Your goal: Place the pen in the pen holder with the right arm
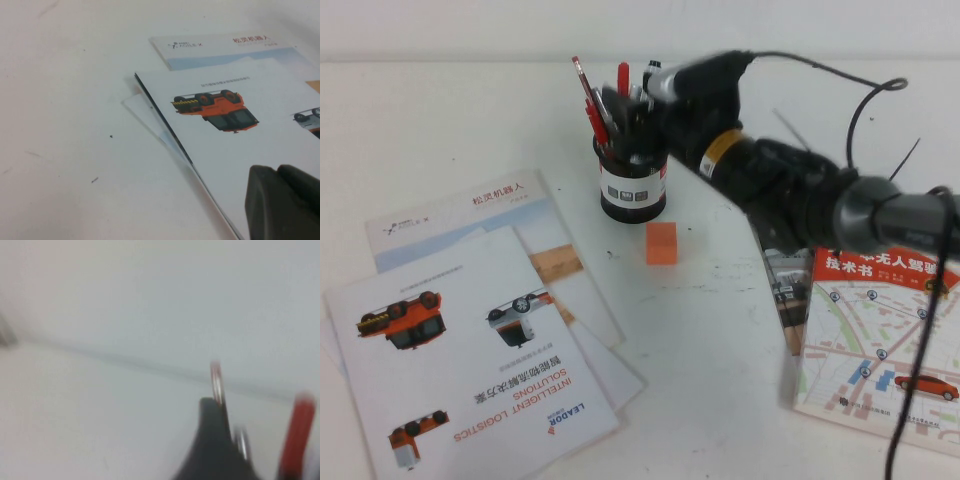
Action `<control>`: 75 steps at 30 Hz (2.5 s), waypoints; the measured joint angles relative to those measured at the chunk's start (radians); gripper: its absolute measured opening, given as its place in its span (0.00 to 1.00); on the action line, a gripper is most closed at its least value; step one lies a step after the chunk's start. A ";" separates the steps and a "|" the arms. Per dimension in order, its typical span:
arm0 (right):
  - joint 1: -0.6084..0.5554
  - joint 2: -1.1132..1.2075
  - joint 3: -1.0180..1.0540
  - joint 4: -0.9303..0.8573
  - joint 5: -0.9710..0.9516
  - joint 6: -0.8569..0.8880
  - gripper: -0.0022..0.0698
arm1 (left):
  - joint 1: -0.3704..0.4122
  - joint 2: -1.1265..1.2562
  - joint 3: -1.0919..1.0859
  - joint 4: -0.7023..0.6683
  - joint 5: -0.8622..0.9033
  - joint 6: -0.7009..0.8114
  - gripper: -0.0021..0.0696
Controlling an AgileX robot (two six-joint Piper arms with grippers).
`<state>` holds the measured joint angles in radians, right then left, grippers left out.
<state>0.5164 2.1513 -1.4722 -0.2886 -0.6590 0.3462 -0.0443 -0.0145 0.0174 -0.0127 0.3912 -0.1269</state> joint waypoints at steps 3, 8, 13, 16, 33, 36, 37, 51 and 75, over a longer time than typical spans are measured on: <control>0.000 -0.096 0.000 0.000 0.003 0.055 0.39 | 0.000 0.000 0.000 0.000 0.000 0.000 0.03; 0.000 -0.379 -0.002 -0.079 0.103 0.056 0.06 | 0.000 0.000 0.000 0.000 0.000 0.000 0.03; 0.000 -0.639 0.054 -0.163 0.326 0.056 0.01 | 0.000 0.000 0.000 0.000 0.000 0.000 0.03; 0.000 -0.754 0.193 -0.171 0.366 0.056 0.01 | 0.000 0.000 0.000 0.000 0.000 0.000 0.03; 0.000 -1.230 0.769 -0.175 0.352 0.056 0.00 | 0.000 0.000 0.000 0.000 0.000 0.000 0.03; 0.000 -1.305 0.799 -0.175 0.377 0.053 0.00 | 0.000 0.000 0.000 0.000 0.000 0.000 0.03; 0.000 -1.328 0.810 -0.175 0.388 0.053 0.00 | 0.000 0.000 0.000 0.000 0.000 0.000 0.03; -0.006 -1.410 0.854 -0.077 0.775 0.052 0.00 | 0.000 0.000 0.000 0.000 0.000 0.000 0.03; -0.444 -1.958 1.380 -0.058 0.642 0.050 0.00 | 0.000 0.000 0.000 0.000 0.000 0.000 0.03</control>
<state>0.0724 0.1933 -0.0920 -0.3471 -0.0174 0.3962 -0.0443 -0.0145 0.0174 -0.0127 0.3912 -0.1269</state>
